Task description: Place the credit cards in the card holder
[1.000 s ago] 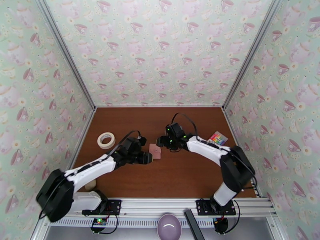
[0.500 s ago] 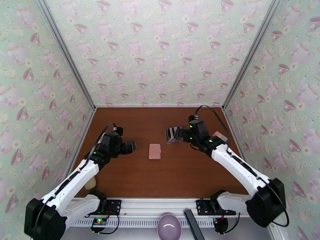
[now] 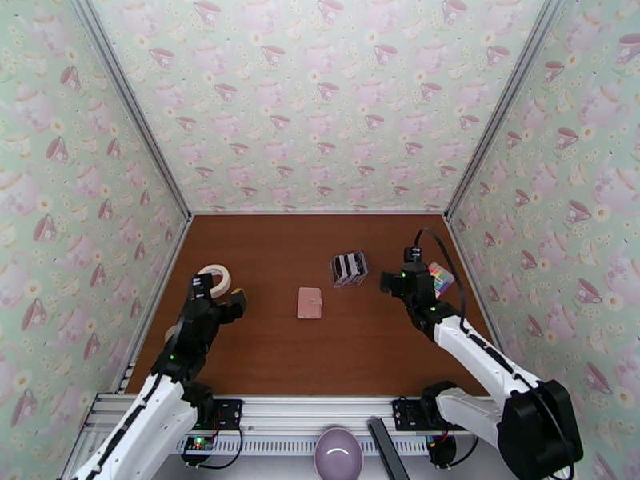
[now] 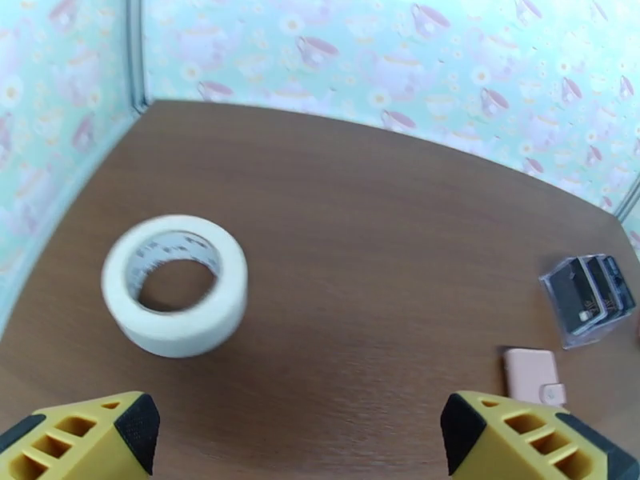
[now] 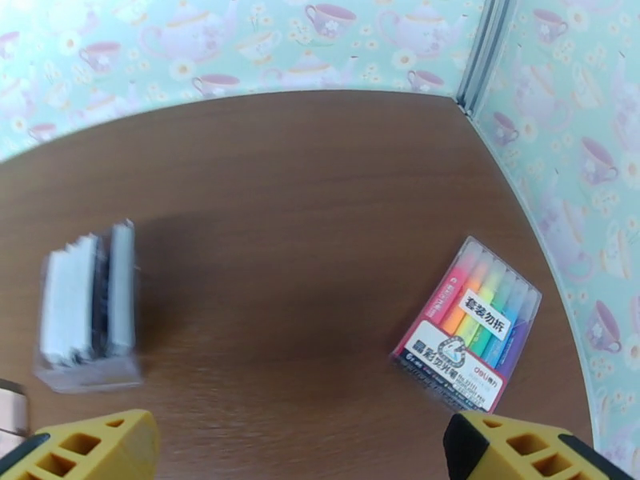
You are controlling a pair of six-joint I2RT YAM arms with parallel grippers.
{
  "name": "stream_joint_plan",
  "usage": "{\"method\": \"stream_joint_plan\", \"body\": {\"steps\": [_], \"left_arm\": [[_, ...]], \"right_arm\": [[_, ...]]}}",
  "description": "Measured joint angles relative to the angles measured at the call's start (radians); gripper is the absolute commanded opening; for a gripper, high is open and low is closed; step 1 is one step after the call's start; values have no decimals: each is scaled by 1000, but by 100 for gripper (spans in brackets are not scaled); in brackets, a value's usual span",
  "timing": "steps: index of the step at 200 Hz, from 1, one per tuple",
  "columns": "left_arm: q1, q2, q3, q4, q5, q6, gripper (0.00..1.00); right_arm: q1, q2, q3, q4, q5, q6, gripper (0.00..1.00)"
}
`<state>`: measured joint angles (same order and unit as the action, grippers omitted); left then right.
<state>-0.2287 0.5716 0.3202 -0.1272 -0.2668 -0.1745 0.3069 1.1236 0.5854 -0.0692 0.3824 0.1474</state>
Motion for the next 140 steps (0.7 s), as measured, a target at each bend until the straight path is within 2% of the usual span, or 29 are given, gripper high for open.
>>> {"method": "stream_joint_plan", "body": {"steps": [59,103,140], "left_arm": [[55,13,-32,73,10,95,100],[113,48,-192,250,73,135,100],[187,155,-204,413,162,150,100]], "right_arm": [[-15,24,-83,224,-1,-74,100],[-23,95,-120,389,-6,-118,100],[-51,165,-176,537,-49,-138,100]]}}
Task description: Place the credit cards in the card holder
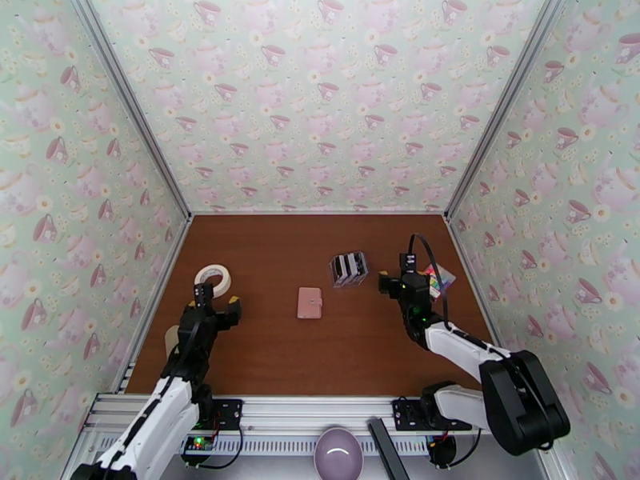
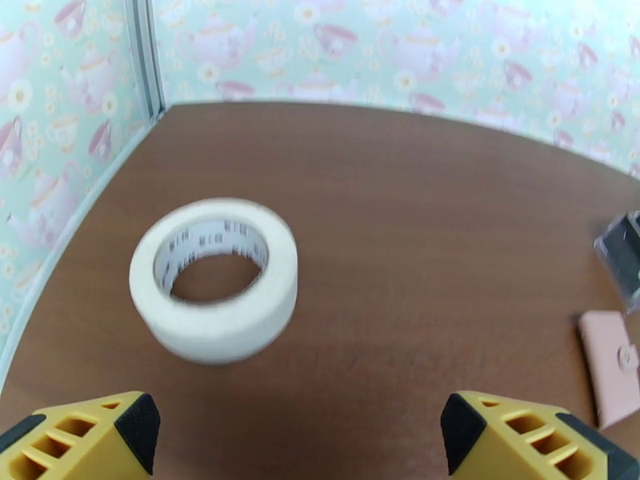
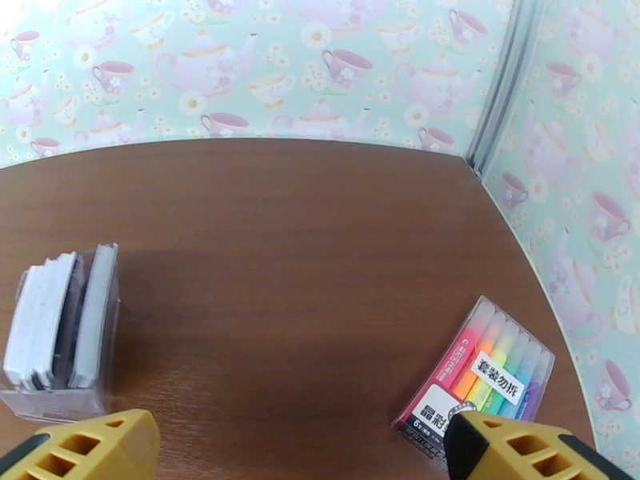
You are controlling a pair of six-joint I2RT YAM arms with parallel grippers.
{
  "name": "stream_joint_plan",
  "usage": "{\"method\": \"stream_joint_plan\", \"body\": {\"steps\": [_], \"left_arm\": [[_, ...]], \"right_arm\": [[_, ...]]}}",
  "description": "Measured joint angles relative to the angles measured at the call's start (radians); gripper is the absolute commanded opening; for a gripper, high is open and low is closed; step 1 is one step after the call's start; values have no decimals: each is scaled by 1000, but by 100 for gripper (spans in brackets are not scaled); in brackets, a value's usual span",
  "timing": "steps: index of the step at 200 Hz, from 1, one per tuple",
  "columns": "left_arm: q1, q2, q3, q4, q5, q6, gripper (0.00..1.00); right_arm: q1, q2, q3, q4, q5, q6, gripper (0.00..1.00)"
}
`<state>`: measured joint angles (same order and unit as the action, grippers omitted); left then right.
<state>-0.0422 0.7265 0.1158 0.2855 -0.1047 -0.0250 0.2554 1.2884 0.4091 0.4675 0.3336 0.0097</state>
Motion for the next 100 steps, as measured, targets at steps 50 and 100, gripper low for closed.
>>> {"method": "stream_joint_plan", "body": {"steps": [50,100], "left_arm": [[75,224,37,154,115,-1,100],[146,247,47,241,175,0,100]], "right_arm": [[-34,39,-18,156,-60,-12,100],[-99,65,-18,192,-93,-11,100]]}}
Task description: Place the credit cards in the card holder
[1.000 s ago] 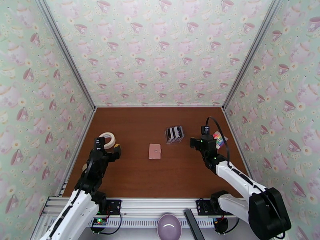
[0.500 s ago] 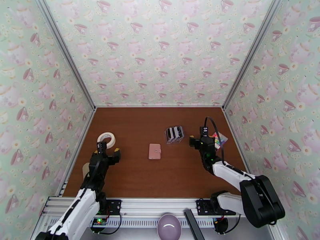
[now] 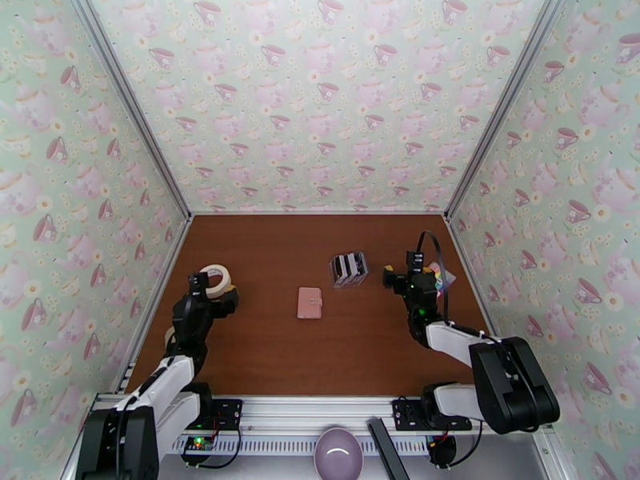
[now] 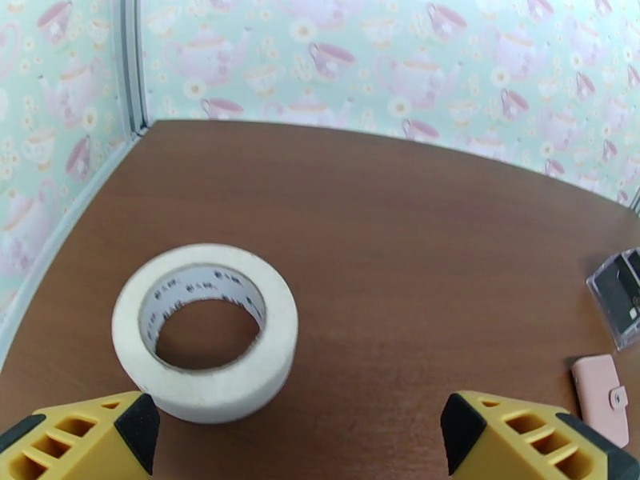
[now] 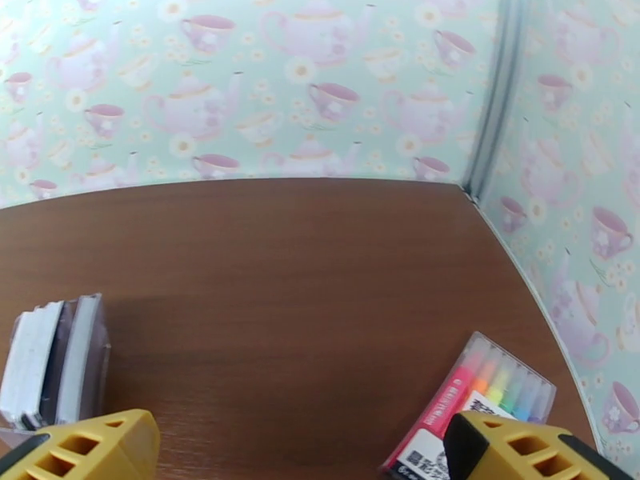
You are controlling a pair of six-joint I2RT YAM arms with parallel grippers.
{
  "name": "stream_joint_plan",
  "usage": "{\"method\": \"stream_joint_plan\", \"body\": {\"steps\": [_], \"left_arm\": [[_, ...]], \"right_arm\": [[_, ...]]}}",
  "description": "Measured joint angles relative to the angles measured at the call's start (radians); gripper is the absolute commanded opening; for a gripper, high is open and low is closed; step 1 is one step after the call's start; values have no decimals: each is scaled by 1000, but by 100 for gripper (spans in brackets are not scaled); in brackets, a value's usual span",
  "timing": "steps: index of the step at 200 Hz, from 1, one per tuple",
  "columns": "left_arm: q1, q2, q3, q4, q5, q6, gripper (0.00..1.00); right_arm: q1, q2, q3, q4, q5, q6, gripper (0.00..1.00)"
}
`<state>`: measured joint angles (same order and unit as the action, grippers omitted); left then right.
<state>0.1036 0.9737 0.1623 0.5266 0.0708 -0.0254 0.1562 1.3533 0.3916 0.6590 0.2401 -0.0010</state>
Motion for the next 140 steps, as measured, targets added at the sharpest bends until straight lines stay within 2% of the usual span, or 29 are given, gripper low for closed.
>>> {"method": "stream_joint_plan", "body": {"steps": [39,64,100,119,140], "left_arm": [[53,71,0,113,54,-4,100],[57,227,36,195,92,-19,100],[56,413,145,272,129,-27,100],[35,467,191,301,132,-16,100],[-61,508,227,286,88,38,100]], "right_arm": [[-3,22,-3,63,-6,-8,100],[-17,92,-15,172,-9,-12,100],[-79,185,-15,214,-69,-2,100],[-100,191,-15,216,-104,0,100],[-105,192,-13,219,-139,2,100]]}}
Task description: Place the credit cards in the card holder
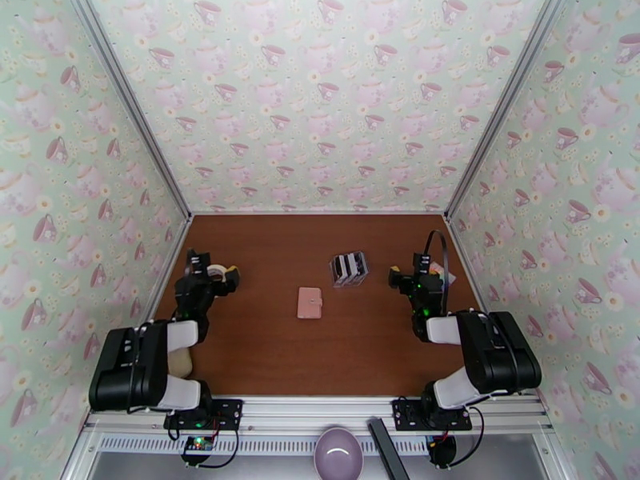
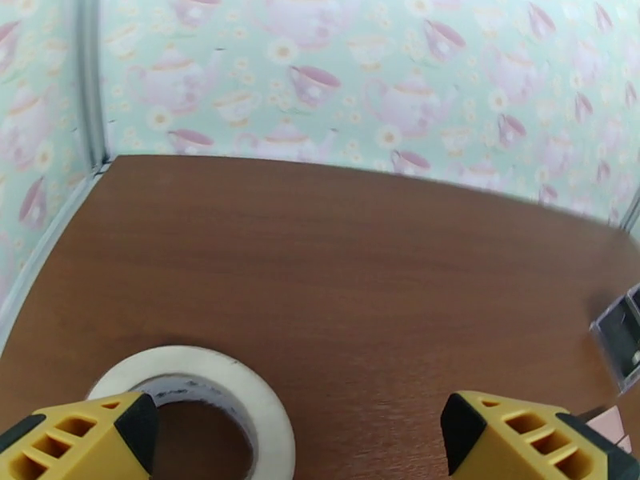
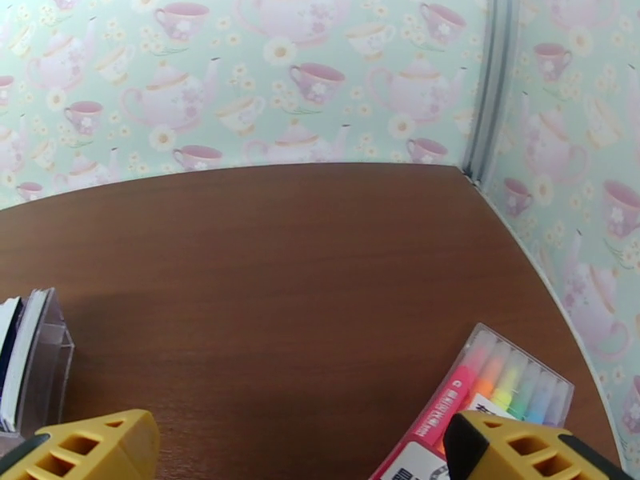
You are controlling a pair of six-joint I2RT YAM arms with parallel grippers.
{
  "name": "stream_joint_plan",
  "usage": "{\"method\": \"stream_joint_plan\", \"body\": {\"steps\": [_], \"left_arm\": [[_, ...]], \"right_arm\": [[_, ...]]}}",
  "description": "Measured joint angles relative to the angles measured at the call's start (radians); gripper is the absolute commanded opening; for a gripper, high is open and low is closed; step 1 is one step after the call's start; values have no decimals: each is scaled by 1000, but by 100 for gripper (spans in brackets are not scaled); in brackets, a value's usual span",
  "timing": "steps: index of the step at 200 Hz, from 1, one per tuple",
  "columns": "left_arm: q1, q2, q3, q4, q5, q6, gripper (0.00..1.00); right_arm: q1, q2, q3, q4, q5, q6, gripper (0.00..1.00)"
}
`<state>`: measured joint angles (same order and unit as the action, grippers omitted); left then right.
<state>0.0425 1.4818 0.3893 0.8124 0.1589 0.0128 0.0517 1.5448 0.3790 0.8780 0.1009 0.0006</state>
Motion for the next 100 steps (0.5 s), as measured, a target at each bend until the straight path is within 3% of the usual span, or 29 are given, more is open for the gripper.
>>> {"method": "stream_joint_plan", "body": {"steps": [14,100], "left_arm": [[-34,32,-10,61,-9,14,100],[-33,52,-12,60,-83,43,100]], "right_arm": [[0,0,2,0,-14,3,100],[-1,0,2,0,-28,14,100]]}}
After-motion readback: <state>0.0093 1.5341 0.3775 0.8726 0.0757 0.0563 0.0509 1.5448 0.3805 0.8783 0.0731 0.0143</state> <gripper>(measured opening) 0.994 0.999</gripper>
